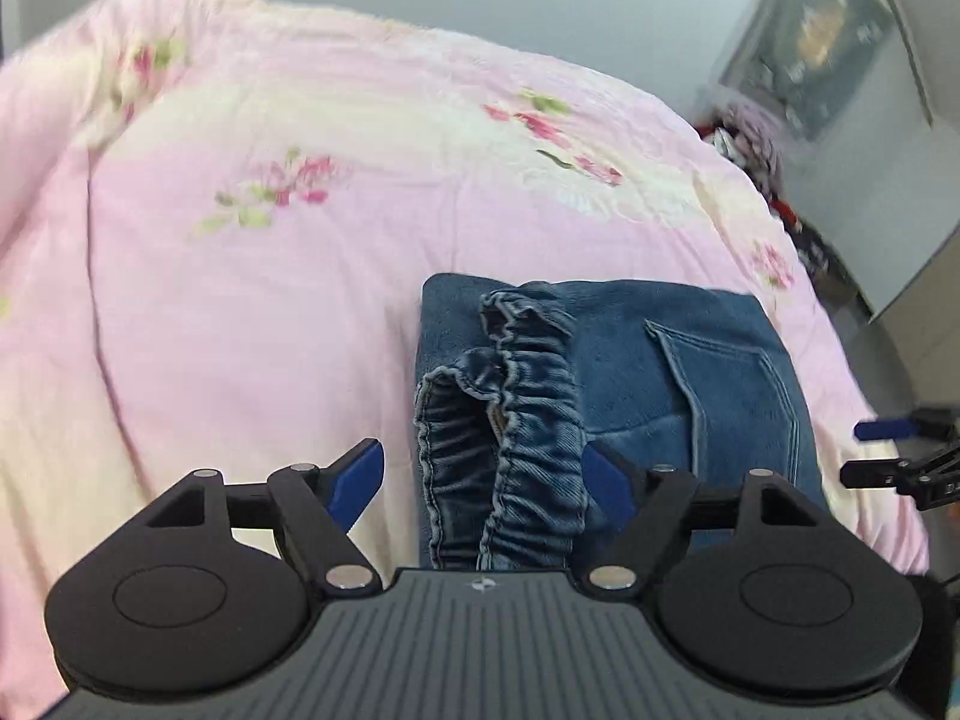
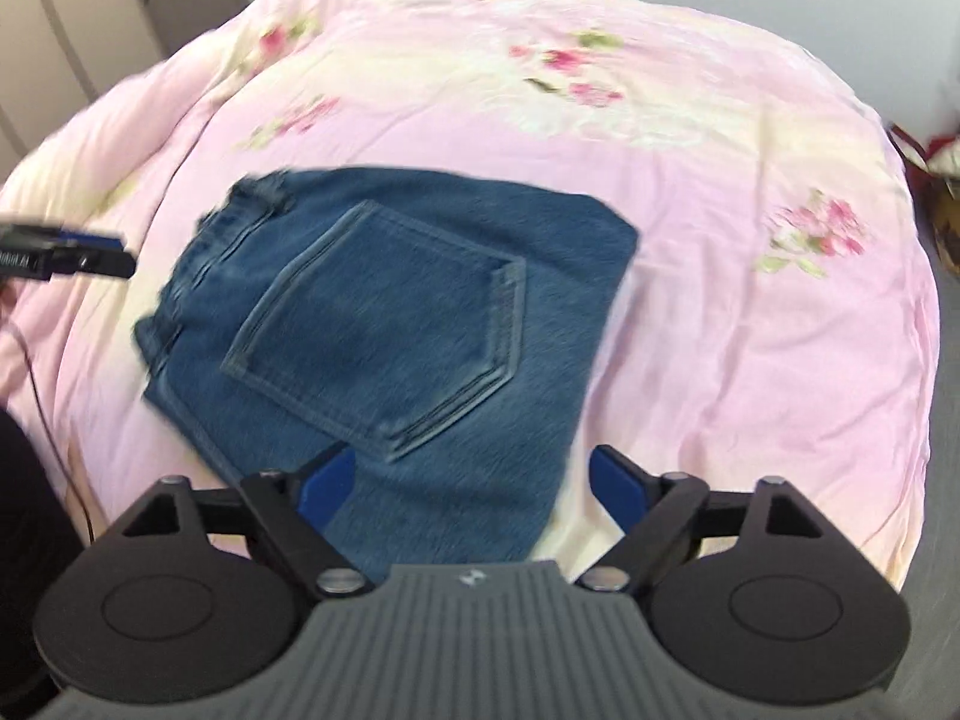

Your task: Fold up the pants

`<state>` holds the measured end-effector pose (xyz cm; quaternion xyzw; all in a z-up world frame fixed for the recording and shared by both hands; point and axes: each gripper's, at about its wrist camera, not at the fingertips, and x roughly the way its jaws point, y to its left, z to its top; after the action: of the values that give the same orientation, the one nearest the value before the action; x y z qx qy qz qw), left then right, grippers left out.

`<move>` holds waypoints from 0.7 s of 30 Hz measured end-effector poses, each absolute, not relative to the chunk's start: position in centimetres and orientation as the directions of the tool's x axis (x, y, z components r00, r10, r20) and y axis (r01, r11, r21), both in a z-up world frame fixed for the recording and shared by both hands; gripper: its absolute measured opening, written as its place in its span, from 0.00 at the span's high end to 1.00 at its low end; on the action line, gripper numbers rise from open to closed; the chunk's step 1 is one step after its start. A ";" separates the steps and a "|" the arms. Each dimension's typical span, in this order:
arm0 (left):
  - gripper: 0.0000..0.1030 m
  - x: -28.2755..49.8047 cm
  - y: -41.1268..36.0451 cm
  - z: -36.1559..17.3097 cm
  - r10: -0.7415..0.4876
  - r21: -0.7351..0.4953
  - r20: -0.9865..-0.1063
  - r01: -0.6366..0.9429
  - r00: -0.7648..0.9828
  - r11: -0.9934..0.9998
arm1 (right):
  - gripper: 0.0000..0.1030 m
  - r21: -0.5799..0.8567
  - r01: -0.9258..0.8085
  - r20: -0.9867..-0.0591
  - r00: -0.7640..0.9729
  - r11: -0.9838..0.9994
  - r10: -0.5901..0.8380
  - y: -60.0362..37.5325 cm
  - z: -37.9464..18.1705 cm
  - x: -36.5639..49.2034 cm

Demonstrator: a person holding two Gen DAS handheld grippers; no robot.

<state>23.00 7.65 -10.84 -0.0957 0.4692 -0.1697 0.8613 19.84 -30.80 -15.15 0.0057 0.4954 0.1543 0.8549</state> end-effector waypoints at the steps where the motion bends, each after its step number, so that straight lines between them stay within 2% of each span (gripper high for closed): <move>1: 0.13 23.7 8.0 -11.8 -0.414 -0.371 -0.777 0.187 0.475 0.910 | 0.20 0.191 -0.215 -0.844 0.462 0.958 0.272 -31.4 -15.7 20.6; 4: 0.13 25.2 8.7 -14.5 -0.472 -0.479 -0.764 0.103 0.439 0.872 | 0.20 0.292 -0.116 -0.840 0.443 0.949 0.313 -32.9 -17.6 22.4; 6: 0.08 25.6 9.6 -15.5 -0.505 -0.533 -0.734 0.077 0.455 0.843 | 0.20 0.363 -0.064 -0.832 0.427 0.930 0.354 -33.6 -18.8 23.8; 11: 0.01 26.7 9.9 -17.2 -0.544 -0.589 -0.700 0.058 0.462 0.806 | 0.20 0.480 0.019 -0.815 0.380 0.877 0.438 -34.2 -22.0 25.7; 15: 0.01 27.9 9.4 -18.8 -0.589 -0.635 -0.684 0.046 0.432 0.771 | 0.20 0.546 0.048 -0.789 0.366 0.836 0.494 -33.9 -24.1 26.6; 20: 0.04 28.3 8.2 -19.6 -0.574 -0.613 -0.697 0.057 0.429 0.788 | 0.33 0.594 0.040 -0.757 0.366 0.804 0.541 -33.6 -25.1 27.4; 21: 0.08 28.2 8.2 -19.5 -0.572 -0.613 -0.699 0.052 0.431 0.788 | 0.37 0.600 0.040 -0.752 0.368 0.799 0.547 -33.5 -25.1 27.5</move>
<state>28.18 8.18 -19.50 -0.2611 0.4971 -0.1939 0.8044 27.47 -33.50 -25.09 0.2724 0.5384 0.1622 0.7808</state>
